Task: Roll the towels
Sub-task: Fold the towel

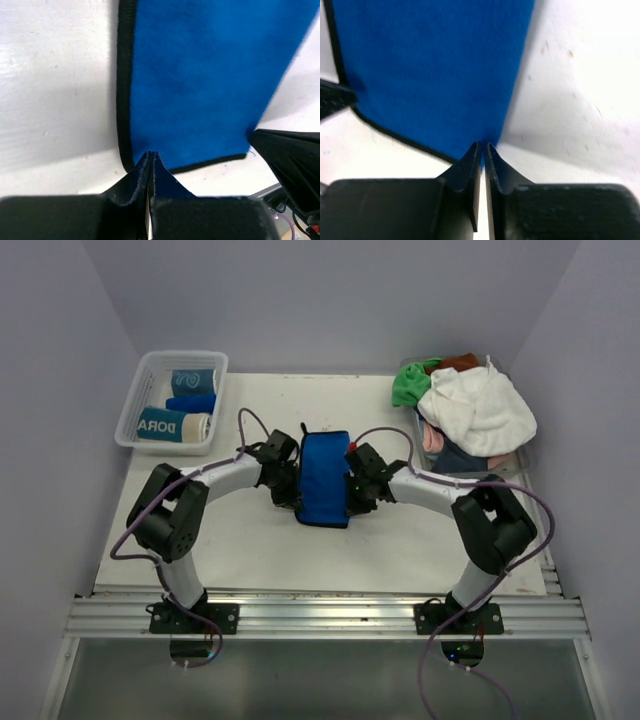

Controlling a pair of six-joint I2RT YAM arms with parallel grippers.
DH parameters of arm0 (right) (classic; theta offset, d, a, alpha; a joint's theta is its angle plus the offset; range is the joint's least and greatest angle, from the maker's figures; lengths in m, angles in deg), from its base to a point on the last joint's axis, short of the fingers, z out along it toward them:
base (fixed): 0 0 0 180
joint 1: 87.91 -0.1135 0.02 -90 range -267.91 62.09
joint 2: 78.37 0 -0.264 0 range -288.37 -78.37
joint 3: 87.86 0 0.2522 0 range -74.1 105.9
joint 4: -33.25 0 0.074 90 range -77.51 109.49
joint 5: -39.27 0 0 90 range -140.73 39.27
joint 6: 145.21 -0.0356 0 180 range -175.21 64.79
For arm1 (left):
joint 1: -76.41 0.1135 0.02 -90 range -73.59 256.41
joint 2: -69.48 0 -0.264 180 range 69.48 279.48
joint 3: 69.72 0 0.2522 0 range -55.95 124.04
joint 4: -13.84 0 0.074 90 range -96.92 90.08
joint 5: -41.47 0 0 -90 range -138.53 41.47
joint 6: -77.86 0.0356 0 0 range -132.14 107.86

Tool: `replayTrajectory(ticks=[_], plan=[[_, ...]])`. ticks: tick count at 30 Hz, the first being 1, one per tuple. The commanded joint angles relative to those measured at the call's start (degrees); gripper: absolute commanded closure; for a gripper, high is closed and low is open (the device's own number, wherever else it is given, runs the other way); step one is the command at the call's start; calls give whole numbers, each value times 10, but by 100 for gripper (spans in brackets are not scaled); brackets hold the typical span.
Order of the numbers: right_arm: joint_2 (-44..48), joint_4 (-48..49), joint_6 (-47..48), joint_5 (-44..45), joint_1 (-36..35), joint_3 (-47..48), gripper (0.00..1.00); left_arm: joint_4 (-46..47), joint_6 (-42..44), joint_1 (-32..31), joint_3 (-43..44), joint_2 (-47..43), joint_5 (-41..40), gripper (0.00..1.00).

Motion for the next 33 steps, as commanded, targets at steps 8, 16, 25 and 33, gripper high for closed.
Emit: replayTrajectory(ticks=[8,16,25,33], plan=[[143,16,-35,-21,-6,-98,61,12,-25,-9,-82,-146,-43,45],[108,88,-83,-66,-5,-128,51,81,-61,-12,-132,-124,-28,49],[69,115,-90,-63,-5,-124,59,94,-70,-12,-137,-83,-30,67],[64,114,-90,-55,-5,-124,77,112,-81,-13,-143,-69,-19,75]])
